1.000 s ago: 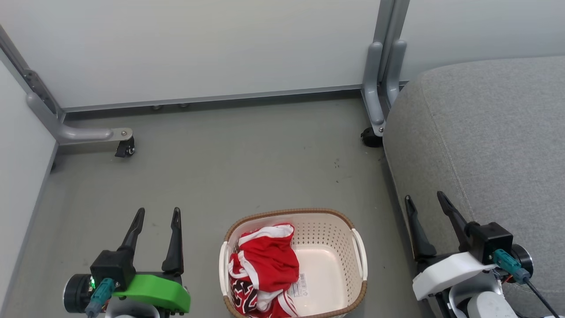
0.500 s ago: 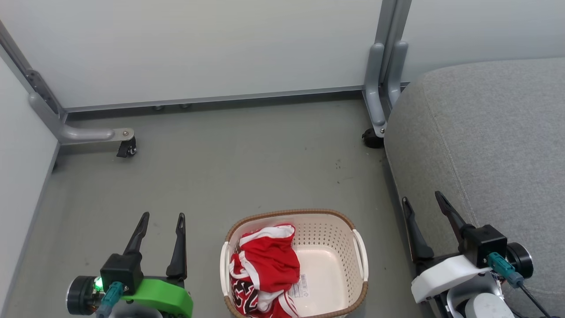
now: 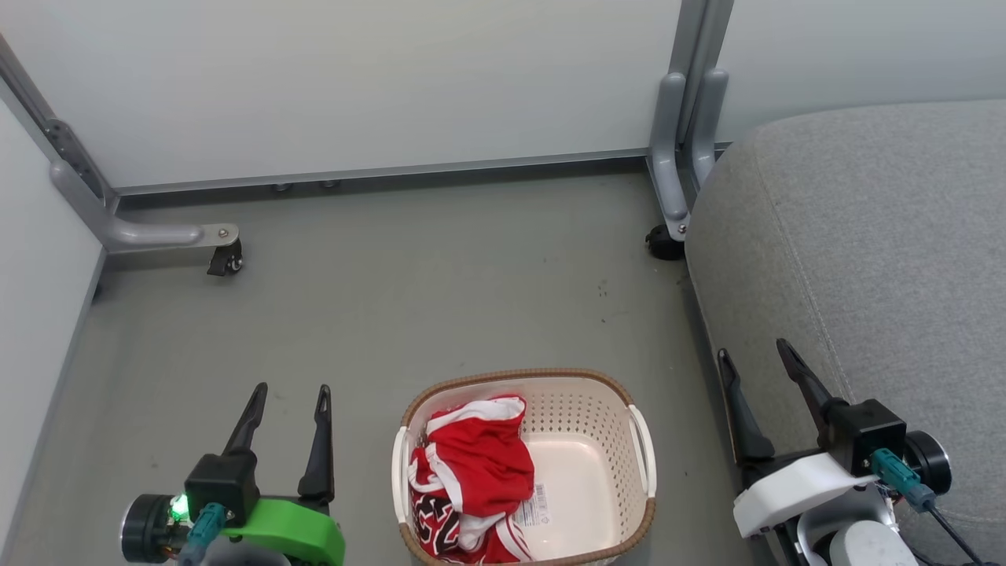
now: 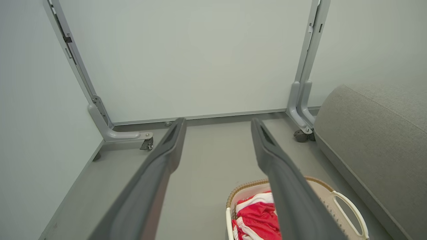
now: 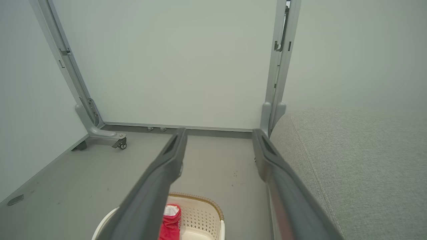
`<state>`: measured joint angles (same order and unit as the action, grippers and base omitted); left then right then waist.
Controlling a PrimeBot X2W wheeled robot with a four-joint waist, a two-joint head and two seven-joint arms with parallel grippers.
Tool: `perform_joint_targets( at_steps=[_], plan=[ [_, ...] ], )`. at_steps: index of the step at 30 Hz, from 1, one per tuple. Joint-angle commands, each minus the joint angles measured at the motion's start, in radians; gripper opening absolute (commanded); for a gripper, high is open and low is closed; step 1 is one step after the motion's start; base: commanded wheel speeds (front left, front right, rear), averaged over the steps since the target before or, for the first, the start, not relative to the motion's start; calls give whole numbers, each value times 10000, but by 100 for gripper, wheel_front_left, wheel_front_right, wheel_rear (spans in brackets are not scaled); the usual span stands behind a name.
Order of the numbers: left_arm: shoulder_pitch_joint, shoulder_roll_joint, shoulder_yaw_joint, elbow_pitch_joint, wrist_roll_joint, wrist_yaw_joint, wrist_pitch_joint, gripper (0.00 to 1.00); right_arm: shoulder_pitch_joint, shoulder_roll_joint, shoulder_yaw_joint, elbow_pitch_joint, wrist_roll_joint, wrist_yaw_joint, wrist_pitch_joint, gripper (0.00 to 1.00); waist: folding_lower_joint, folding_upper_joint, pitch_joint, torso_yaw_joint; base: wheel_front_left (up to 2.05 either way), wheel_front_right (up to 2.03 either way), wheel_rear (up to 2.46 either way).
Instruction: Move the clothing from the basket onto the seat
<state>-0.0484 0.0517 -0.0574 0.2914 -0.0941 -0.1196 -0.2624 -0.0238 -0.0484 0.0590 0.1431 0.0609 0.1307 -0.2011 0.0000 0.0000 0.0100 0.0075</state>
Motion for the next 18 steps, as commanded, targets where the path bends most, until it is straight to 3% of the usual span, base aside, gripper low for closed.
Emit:
perform_joint_targets(
  at_steps=[1, 7, 18],
  plan=[
    [-99, 7, -62, -37, 249, 43, -37, 100, 13, -37, -15, -66, 63, 1, -10, 100, 0, 0, 115, -21, 0, 0, 0],
    [-918, 17, -815, 337, 1019, 217, -35, 100, -489, -36, 10, -351, -8, 1, -23, 100, 0, 0, 985, -127, 0, 0, 0],
    [-3640, 5, -2716, 2396, 1968, 188, -24, 100, -1867, -36, 145, -818, -134, 1, -226, 100, 0, 0, 3616, -573, 0, 0, 0]
  ],
)
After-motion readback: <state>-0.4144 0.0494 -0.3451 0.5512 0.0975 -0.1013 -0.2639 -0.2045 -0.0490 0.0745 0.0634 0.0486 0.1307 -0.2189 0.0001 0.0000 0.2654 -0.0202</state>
